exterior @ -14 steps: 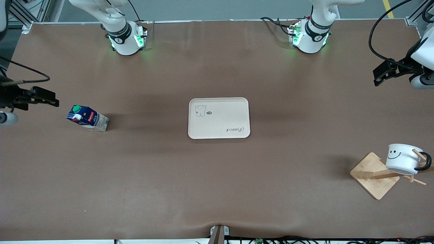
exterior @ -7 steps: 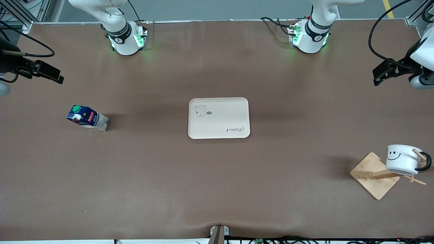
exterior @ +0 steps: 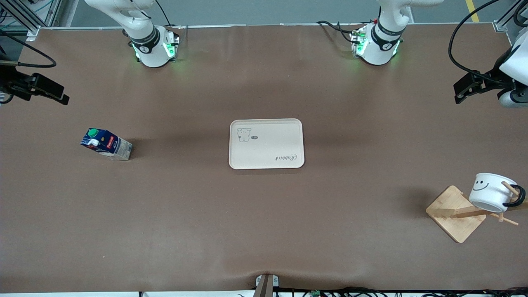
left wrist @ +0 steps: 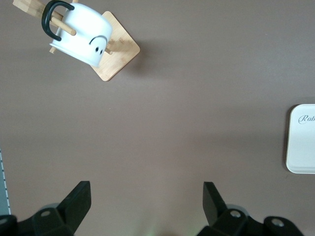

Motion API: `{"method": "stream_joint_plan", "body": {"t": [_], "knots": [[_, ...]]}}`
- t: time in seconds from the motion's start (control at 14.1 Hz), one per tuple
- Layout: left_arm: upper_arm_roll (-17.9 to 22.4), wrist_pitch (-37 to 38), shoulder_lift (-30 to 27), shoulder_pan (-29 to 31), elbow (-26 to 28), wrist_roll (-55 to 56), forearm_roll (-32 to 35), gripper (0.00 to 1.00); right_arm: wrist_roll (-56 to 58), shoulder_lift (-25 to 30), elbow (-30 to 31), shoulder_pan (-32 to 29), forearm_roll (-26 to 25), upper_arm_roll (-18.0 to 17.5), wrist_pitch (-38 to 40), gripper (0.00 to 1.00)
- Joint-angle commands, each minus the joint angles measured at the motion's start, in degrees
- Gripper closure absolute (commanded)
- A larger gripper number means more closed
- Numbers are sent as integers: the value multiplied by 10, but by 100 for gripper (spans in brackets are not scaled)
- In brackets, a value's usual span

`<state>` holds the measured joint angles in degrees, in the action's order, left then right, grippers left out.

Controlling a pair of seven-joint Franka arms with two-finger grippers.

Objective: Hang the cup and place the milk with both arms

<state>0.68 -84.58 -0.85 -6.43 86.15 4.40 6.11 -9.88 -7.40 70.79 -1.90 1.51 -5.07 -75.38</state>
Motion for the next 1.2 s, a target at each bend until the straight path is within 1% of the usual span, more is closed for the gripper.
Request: {"method": "stream_joint_plan", "body": {"t": [0.0, 0.14, 0.21, 0.35, 0.5, 0.64, 0.71, 0.78, 0.85, 0.99, 1.13], "knots": [[2, 7, -11, 0, 1, -11, -12, 0, 16, 8, 10, -18, -3, -14, -26, 0], [2, 7, -11, 1, -1, -11, -12, 0, 17, 9, 6, -23, -4, -13, -30, 0], [2, 7, -11, 1, -1, -11, -12, 0, 16, 9, 6, -37, -1, -17, -28, 0], [2, 6, -9, 0, -2, -11, -12, 0, 18, 9, 6, -41, -1, -11, -21, 0], [1, 6, -8, 0, -3, -11, -10, 0, 17, 9, 6, -40, -8, -10, 7, 0], [1, 6, -9, 0, -3, -11, -11, 0, 18, 9, 9, -39, -5, -10, 15, 0], [1, 6, -9, 0, -3, -11, -11, 0, 20, 19, 27, -38, 1, -12, 9, 0], [1, 6, -9, 0, -3, -11, -11, 0, 33, 23, 27, -34, 0, -17, 0, 0], [1, 6, -9, 0, -4, -11, -11, 0, 36, 28, 32, -20, -11, -20, -6, 0], [1, 6, -9, 0, -4, -11, -10, 0, 40, 57, 71, -13, -17, -20, -19, 0], [0, 6, -9, -2, -4, -11, -9, 0, 50, 63, 73, -14, -24, -20, -27, 0]]}}
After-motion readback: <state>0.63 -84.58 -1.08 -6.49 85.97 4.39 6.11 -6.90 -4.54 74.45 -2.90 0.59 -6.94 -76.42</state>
